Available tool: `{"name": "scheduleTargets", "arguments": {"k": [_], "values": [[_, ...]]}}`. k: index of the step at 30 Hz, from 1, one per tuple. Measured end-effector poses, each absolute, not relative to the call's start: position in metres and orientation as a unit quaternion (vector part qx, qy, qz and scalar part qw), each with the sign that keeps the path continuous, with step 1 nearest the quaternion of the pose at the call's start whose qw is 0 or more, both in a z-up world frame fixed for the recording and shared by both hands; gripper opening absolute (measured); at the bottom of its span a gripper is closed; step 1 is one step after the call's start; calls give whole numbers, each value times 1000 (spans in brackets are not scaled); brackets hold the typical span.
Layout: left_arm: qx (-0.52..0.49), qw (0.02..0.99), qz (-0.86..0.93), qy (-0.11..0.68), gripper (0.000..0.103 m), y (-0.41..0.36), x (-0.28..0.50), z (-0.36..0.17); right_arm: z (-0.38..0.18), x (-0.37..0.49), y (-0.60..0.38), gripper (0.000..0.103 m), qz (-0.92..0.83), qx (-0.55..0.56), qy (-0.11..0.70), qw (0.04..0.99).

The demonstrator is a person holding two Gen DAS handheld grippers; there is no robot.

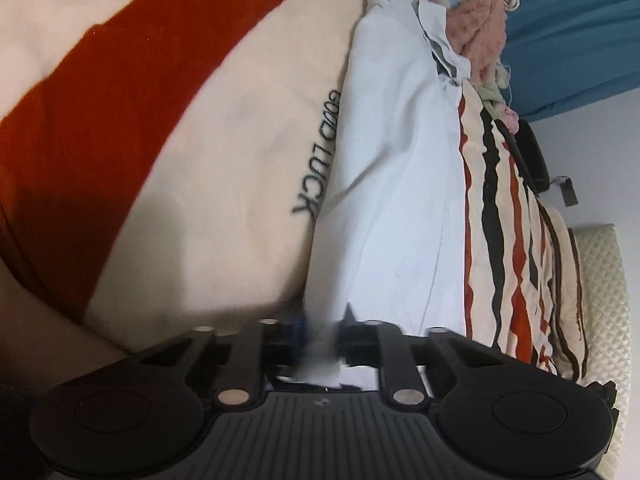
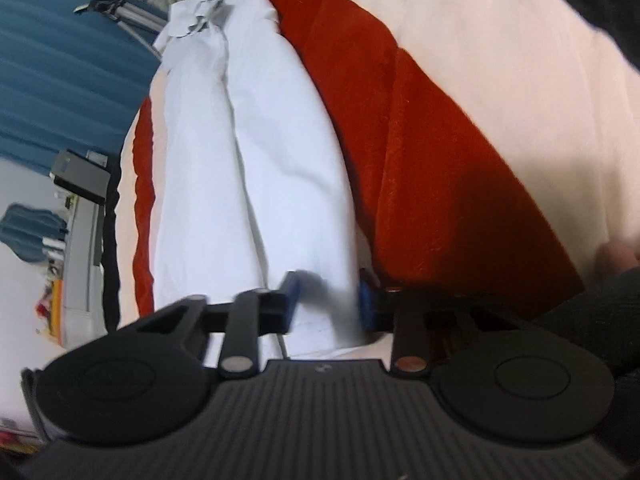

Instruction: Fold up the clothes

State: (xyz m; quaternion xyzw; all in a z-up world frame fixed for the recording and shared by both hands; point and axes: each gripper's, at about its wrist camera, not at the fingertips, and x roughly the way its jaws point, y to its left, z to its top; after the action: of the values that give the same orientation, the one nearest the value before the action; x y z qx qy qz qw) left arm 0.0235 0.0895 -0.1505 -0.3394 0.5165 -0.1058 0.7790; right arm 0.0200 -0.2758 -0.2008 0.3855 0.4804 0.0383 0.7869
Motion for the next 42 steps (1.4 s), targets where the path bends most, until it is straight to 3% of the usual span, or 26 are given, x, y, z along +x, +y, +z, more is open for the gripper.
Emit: {"name": "scheduleTargets", "arguments": {"k": [3, 9, 16, 20, 28, 35, 42], "values": [[-356, 779, -111, 505, 6, 93, 22, -147, -188, 17, -277, 7, 45, 386, 462, 797], [-405, 790, -144, 438, 4, 105, 10, -96, -150, 11, -288, 7, 79, 408, 403, 815], [-429, 814, -185, 346, 4, 105, -25, 18, -37, -14, -319, 6, 137, 417, 290, 851], [-423, 819, -209, 326, 4, 97, -56, 45, 7, -43, -334, 6, 154, 405, 255, 865], [-420, 798, -198, 384, 4, 92, -84, -10, -52, -60, -343, 7, 112, 438, 308, 837], [-402, 821, -148, 377, 4, 82, 22, -18, -75, 33, -334, 7, 80, 473, 301, 824], [-319, 886, -127, 311, 5, 54, 143, -8, -92, 149, -325, 7, 58, 463, 262, 845]]}}
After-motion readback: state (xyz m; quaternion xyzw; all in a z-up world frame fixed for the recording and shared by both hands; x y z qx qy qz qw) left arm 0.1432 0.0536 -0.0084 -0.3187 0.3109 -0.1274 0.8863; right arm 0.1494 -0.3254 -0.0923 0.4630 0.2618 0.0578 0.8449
